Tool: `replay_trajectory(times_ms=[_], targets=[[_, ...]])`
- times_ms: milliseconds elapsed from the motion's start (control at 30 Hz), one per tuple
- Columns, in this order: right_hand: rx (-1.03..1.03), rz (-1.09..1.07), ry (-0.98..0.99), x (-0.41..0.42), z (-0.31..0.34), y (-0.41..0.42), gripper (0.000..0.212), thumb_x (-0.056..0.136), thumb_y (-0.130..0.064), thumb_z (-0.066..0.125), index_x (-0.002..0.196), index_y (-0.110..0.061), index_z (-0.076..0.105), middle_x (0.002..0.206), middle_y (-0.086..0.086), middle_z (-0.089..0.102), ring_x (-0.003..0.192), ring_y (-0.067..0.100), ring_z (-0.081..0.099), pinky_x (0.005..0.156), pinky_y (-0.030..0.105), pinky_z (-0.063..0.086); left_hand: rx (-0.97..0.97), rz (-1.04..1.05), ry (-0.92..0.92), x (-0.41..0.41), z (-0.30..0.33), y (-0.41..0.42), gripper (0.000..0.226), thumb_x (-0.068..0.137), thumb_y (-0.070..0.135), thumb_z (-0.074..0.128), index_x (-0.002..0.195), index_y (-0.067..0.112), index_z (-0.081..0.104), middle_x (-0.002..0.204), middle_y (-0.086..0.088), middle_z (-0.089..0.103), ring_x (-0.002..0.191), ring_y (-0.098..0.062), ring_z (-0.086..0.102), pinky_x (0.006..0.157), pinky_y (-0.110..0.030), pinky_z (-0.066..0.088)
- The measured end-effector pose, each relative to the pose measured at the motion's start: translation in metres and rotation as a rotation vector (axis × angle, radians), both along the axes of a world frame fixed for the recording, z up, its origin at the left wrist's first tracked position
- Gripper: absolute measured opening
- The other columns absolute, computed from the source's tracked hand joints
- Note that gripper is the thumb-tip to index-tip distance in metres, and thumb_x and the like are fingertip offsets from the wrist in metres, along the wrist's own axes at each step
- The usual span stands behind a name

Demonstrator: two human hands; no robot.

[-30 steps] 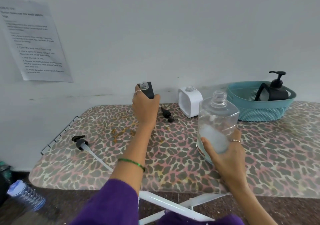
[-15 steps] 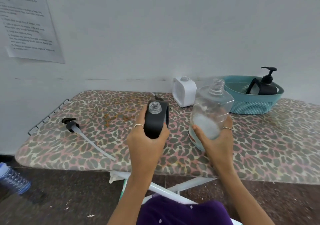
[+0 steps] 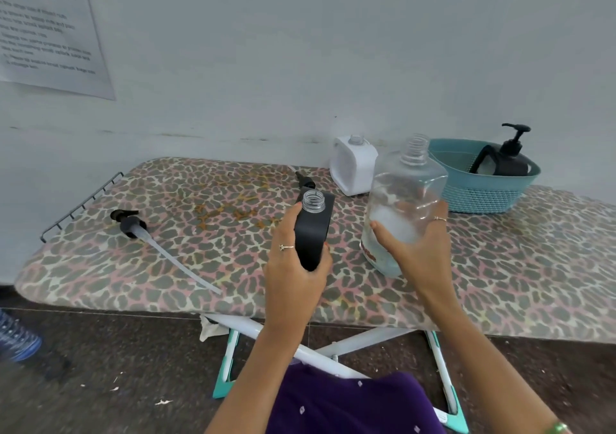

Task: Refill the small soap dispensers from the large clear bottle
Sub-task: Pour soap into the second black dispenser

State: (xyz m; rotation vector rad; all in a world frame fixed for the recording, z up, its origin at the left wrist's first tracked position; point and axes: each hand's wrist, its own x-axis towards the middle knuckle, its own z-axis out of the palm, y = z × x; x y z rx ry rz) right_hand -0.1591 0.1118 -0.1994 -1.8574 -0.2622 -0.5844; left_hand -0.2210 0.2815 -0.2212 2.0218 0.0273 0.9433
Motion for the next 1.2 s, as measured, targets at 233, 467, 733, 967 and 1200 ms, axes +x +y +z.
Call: replay_trajectory(times_ms=[233, 467, 733, 967, 1200], targets=[[-0.332, 0.018, -0.022, 0.008, 0.018, -0.006, 0.081, 0.069, -0.028, 0.084, 0.134, -0.013, 0.038, 0.101, -0.006, 0.057, 0.085, 0.012, 0.057, 0.069, 0.015, 0.041, 0.004, 0.000, -0.021, 0.001, -0.003, 0.000, 0.072, 0.081, 0.013, 0.071, 0.138, 0.028, 0.030, 0.129, -0.004, 0.052, 0.112, -0.011, 0.055, 0.085, -0.003, 0.043], [-0.793, -0.017, -0.108, 0.012, 0.040, -0.027, 0.085, 0.070, -0.024, 0.083, 0.141, -0.012, 0.038, 0.124, 0.018, 0.055, 0.100, 0.039, 0.056, 0.076, 0.038, 0.042, -0.062, -0.026, -0.005, 0.000, -0.004, -0.001, 0.079, 0.083, 0.017, 0.070, 0.144, 0.032, 0.022, 0.131, -0.004, 0.054, 0.111, -0.011, 0.058, 0.083, -0.007, 0.047], [-1.003, -0.069, -0.277, 0.015, 0.055, -0.037, 0.091, 0.063, -0.020, 0.088, 0.139, -0.010, 0.039, 0.122, 0.022, 0.057, 0.100, 0.045, 0.057, 0.085, 0.051, 0.046, -0.157, -0.065, 0.054, -0.002, -0.008, -0.005, 0.078, 0.082, 0.021, 0.069, 0.142, 0.031, 0.021, 0.104, 0.001, 0.064, 0.082, -0.009, 0.065, 0.063, -0.019, 0.055], [-1.111, -0.072, -0.396, 0.029, 0.059, -0.034, 0.093, 0.063, -0.026, 0.087, 0.140, -0.010, 0.038, 0.121, 0.021, 0.057, 0.097, 0.044, 0.058, 0.080, 0.052, 0.048, -0.136, -0.049, 0.069, 0.001, -0.006, -0.001, 0.072, 0.080, 0.017, 0.071, 0.137, 0.026, 0.028, 0.105, -0.006, 0.065, 0.084, -0.011, 0.066, 0.062, -0.007, 0.049], [-1.139, -0.080, -0.509, 0.035, 0.064, -0.039, 0.083, 0.071, -0.027, 0.081, 0.139, -0.009, 0.037, 0.120, 0.022, 0.057, 0.098, 0.044, 0.057, 0.080, 0.053, 0.045, -0.100, -0.001, 0.061, 0.001, -0.006, -0.002, 0.073, 0.079, 0.018, 0.074, 0.138, 0.017, 0.030, 0.107, -0.003, 0.062, 0.087, -0.011, 0.064, 0.065, -0.008, 0.051]])
